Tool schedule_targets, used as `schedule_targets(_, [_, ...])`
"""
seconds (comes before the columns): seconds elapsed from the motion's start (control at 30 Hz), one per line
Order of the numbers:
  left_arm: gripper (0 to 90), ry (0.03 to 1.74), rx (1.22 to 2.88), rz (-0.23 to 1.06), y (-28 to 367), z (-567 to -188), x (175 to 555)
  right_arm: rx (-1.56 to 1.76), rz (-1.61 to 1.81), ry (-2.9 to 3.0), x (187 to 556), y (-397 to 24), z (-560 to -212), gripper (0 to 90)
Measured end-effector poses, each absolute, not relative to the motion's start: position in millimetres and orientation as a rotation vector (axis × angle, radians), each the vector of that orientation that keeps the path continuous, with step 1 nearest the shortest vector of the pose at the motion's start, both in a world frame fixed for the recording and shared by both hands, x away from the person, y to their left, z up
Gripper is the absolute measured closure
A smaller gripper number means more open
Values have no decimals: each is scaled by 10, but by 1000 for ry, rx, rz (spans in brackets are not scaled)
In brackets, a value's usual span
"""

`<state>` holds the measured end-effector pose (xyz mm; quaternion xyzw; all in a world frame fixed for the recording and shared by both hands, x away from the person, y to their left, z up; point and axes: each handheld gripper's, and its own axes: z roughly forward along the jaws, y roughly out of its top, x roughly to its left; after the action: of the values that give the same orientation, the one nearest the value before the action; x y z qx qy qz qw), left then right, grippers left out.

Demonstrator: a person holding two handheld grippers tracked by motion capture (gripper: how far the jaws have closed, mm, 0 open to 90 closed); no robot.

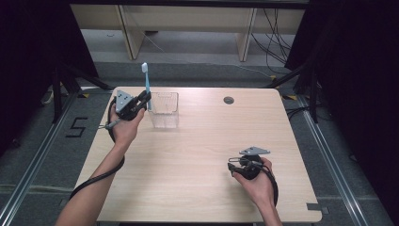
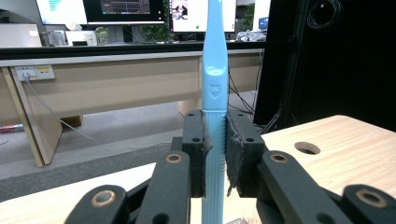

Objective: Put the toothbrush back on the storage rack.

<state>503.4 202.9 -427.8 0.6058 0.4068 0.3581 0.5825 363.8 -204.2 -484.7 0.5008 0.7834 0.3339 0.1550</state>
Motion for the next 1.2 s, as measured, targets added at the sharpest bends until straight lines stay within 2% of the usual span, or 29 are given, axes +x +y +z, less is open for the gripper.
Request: schedule_targets(1.2, [782, 959, 1438, 839, 2014, -4369, 5096, 1431, 947, 2252, 3639, -2048, -4849, 485])
